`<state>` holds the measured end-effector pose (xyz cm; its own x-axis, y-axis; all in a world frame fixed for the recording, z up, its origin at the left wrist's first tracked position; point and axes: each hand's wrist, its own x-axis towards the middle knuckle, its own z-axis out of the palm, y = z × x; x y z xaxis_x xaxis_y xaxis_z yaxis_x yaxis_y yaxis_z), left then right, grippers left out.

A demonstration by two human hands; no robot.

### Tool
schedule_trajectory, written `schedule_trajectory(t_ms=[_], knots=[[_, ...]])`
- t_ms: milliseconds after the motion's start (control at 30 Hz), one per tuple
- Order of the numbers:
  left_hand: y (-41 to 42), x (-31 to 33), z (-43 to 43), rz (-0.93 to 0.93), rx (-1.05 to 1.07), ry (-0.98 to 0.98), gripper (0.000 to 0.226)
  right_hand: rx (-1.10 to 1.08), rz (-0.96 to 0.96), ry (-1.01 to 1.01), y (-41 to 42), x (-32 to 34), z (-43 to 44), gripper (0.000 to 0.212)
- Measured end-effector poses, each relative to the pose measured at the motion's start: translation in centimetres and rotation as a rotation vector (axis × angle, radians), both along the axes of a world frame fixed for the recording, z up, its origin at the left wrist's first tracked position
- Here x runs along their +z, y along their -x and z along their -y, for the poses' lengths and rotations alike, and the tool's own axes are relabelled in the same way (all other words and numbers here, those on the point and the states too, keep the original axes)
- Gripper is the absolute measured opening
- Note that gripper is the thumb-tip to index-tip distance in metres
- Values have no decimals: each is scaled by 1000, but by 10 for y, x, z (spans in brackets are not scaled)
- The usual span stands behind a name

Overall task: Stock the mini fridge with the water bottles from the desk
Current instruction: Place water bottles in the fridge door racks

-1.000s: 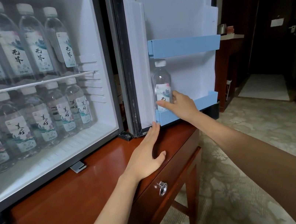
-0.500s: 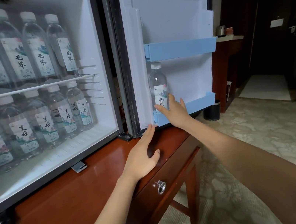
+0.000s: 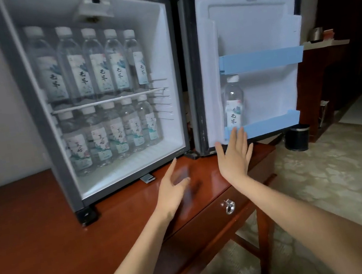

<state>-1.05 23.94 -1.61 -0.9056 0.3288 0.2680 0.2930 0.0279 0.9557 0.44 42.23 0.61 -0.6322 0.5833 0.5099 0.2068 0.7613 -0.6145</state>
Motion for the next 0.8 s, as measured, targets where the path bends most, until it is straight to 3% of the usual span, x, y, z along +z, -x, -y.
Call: schedule_trajectory(t_ms=[167, 300, 500, 800], knots=[[-15, 1, 78, 16, 174, 20, 70, 224, -237, 8, -3, -13, 102, 59], [-35, 5, 160, 23, 345, 28, 64, 598, -279, 109, -1, -9, 192, 37], [-81, 11, 275, 1, 626, 58, 54, 981, -248, 291, -12, -9, 304, 24], [-135, 11, 369, 11, 856, 92, 50, 1250, -99, 449, -30, -16, 419, 22]])
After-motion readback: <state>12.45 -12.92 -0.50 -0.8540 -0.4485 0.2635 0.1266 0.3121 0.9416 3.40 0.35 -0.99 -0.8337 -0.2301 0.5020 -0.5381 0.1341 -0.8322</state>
